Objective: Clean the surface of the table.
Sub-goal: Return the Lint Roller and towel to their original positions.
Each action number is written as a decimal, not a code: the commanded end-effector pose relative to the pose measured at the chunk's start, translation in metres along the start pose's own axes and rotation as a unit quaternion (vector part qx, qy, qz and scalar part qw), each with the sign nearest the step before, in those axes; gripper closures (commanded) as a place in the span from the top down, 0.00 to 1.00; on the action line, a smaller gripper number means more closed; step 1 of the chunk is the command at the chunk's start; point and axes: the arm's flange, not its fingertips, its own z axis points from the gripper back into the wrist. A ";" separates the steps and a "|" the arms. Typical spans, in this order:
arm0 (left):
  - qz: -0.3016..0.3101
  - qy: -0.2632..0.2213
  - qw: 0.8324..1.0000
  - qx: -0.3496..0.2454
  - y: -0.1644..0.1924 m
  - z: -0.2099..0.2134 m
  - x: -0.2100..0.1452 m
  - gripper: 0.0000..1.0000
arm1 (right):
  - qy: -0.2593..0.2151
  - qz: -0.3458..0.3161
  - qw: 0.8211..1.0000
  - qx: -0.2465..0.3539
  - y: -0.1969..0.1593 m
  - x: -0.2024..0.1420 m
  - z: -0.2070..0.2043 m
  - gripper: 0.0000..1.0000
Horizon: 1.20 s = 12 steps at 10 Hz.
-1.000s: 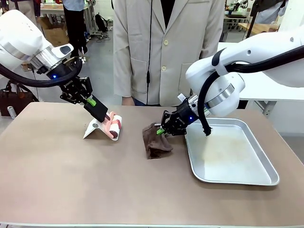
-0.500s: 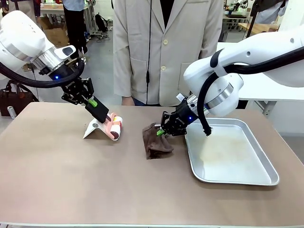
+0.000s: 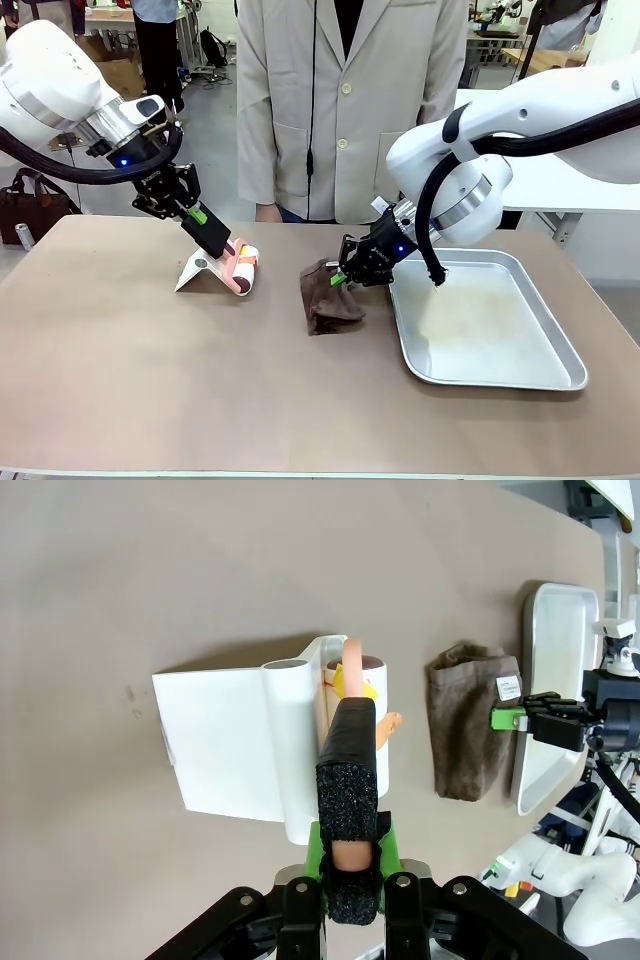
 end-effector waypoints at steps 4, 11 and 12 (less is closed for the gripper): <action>0.008 -0.005 0.999 0.030 0.005 -0.006 0.001 0.22 | -0.005 -0.008 1.000 -0.010 0.003 -0.004 0.002 0.11; 0.008 -0.001 0.999 0.045 0.004 -0.009 -0.003 1.00 | 0.001 -0.018 1.000 0.001 0.000 -0.004 0.002 1.00; 0.007 -0.002 0.999 0.042 0.005 -0.006 -0.004 1.00 | 0.000 -0.017 1.000 -0.001 0.000 -0.005 0.003 1.00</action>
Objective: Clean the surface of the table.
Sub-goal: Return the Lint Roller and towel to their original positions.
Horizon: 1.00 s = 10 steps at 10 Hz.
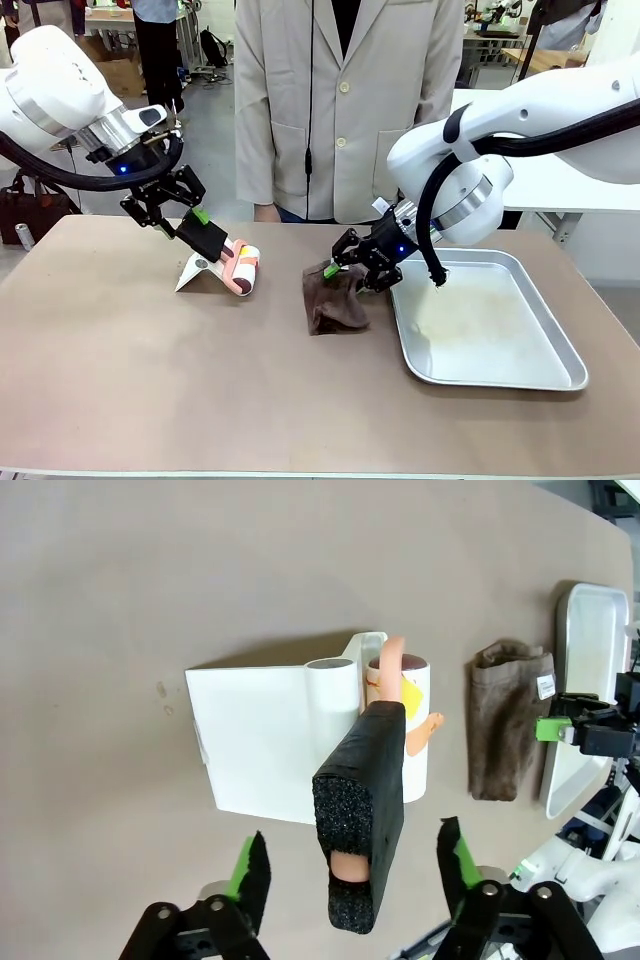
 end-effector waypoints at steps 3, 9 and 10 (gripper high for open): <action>-0.004 -0.015 1.000 -0.017 0.000 0.018 -0.014 1.00 | -0.014 0.024 1.000 -0.015 0.010 -0.008 0.014 1.00; -0.065 -0.086 0.985 -0.132 0.032 0.098 -0.104 1.00 | -0.056 0.032 0.998 0.008 0.020 -0.024 0.094 1.00; -0.083 -0.079 0.976 -0.186 0.045 0.111 -0.128 1.00 | -0.037 0.031 0.997 0.067 0.009 -0.028 0.113 1.00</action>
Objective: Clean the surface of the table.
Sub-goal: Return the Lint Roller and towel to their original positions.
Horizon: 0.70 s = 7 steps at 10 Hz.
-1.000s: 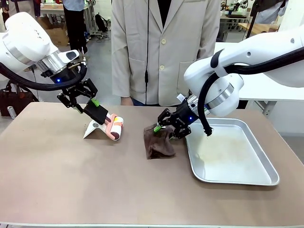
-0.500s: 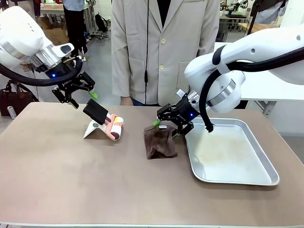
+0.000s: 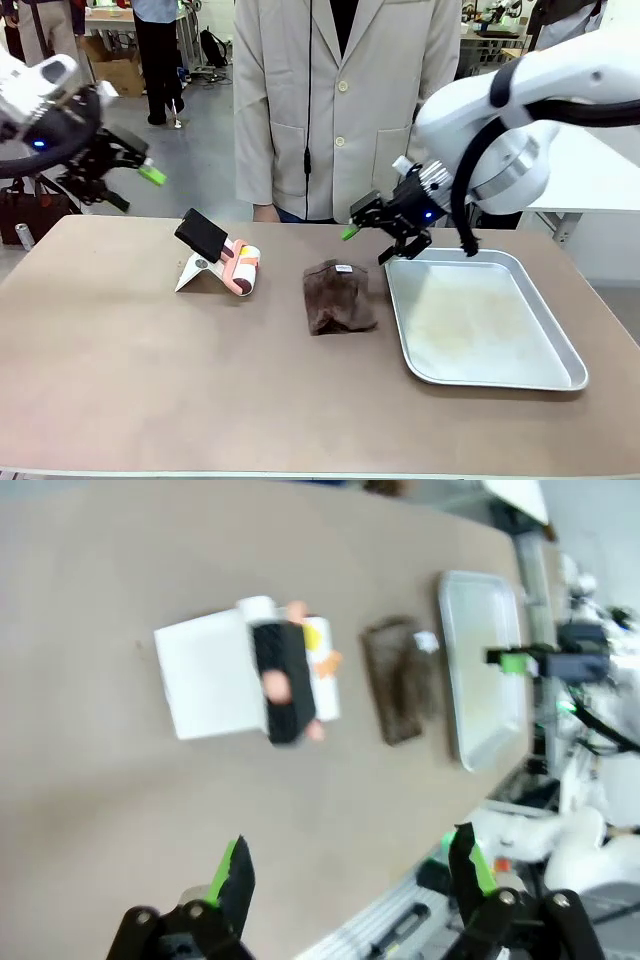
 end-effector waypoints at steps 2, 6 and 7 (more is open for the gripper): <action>-0.019 0.009 0.991 -0.132 0.030 0.035 -0.064 1.00 | 0.016 -0.018 0.989 0.144 -0.037 -0.018 0.044 1.00; -0.007 0.016 0.969 -0.247 0.076 0.053 -0.136 1.00 | 0.076 -0.038 0.950 0.300 -0.092 -0.032 0.078 1.00; -0.007 0.019 0.962 -0.271 0.088 0.057 -0.145 1.00 | 0.083 -0.038 0.936 0.341 -0.105 -0.037 0.094 1.00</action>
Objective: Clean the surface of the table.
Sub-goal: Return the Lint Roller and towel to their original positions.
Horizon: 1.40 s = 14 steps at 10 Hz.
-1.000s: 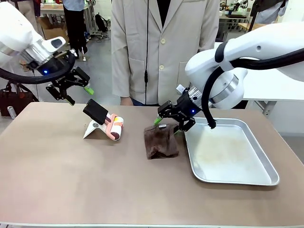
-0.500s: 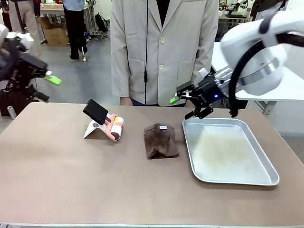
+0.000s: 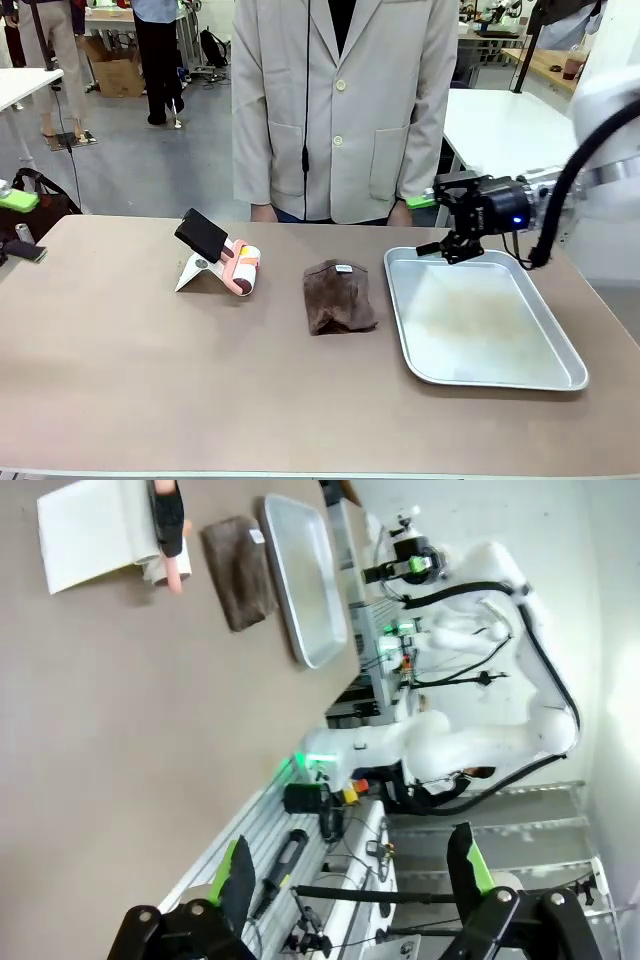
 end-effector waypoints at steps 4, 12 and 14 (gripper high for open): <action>-0.016 0.031 0.990 -0.139 0.042 0.045 -0.020 1.00 | -0.032 -0.018 0.986 0.165 -0.018 -0.028 0.108 1.00; -0.025 -0.033 0.984 -0.175 0.062 0.060 -0.046 1.00 | -0.075 -0.020 0.986 0.146 -0.028 -0.035 0.162 1.00; -0.029 -0.026 0.982 -0.185 0.063 0.049 -0.050 1.00 | -0.075 -0.020 0.986 0.146 -0.028 -0.035 0.162 1.00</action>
